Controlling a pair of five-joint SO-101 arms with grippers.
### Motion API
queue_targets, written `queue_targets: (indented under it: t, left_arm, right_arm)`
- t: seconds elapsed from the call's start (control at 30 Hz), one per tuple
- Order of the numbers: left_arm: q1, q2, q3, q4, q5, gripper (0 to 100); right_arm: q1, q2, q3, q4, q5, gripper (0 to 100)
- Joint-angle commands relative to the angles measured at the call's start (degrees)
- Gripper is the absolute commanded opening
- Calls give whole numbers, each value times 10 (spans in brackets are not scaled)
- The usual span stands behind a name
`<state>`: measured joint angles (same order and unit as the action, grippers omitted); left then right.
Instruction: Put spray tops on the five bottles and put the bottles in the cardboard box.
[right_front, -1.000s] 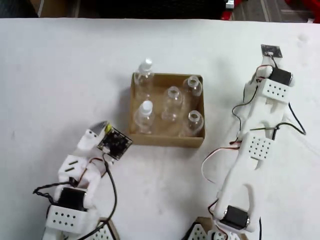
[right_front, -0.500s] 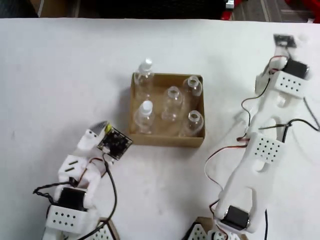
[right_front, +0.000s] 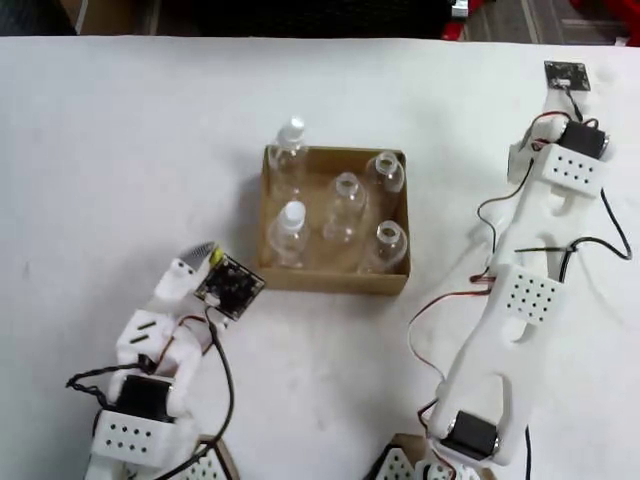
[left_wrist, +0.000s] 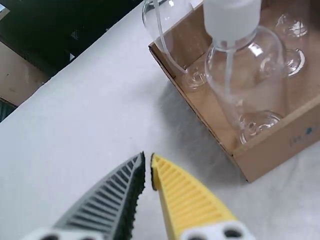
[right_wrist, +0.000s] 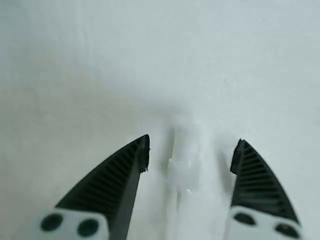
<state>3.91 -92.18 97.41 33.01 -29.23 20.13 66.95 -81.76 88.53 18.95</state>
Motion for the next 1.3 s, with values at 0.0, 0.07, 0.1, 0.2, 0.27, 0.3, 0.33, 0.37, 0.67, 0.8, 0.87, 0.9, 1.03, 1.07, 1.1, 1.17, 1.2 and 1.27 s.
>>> queue_targets:
  t: [0.0, 0.07, 0.1, 0.2, 0.27, 0.3, 0.33, 0.37, 0.67, 0.8, 0.87, 0.9, 1.03, 1.07, 1.1, 1.17, 1.2, 1.27]
  left_arm:
    - [7, 3, -2, -10, -4, 24]
    - [7, 3, -2, -10, -4, 24]
    - [7, 3, -2, -10, -4, 24]
    - [7, 3, -2, -10, -4, 24]
    - [7, 3, -2, -10, -4, 24]
    - [7, 3, -2, -10, -4, 24]
    - [7, 3, -2, -10, -4, 24]
    - [7, 3, -2, -10, -4, 24]
    - [7, 3, -2, -10, -4, 24]
    - [7, 3, -2, -10, -4, 24]
    - [7, 3, -2, -10, -4, 24]
    - [7, 3, -2, -11, -4, 24]
    - [7, 3, -2, -11, -4, 24]
    - [7, 3, -2, -11, -4, 24]
    - [7, 3, -2, -11, -4, 24]
    - [6, 3, -2, -11, -4, 24]
    - [6, 3, -2, -11, -4, 24]
    - [6, 3, -2, -11, -4, 24]
  right_arm:
    - [-7, 6, -3, -22, 5, 233]
    - [-7, 19, -4, -26, 5, 233]
    - [-7, 26, -7, -29, 5, 233]
    - [-7, 39, -8, -44, 5, 232]
    - [-7, 45, -7, -52, 5, 218]
    - [-7, 48, -6, -55, 5, 197]
    - [-7, 51, -6, -58, 5, 172]
    - [-7, 56, -6, -62, 5, 149]
    - [-9, 63, -9, -63, 5, 15]
    - [-3, 51, -26, -47, 5, 15]
    - [-2, 39, -47, -16, 5, 16]
    - [-4, 33, -64, 2, 5, 16]
    - [-19, 7, -142, 95, 4, 16]
    - [-25, -5, -141, 104, 4, 16]
    - [-29, -19, -135, 104, 2, 16]
    - [-33, -51, -112, 104, 2, 16]
    - [-33, -64, -108, 104, 1, 16]
    - [-32, -92, -107, 104, 1, 16]
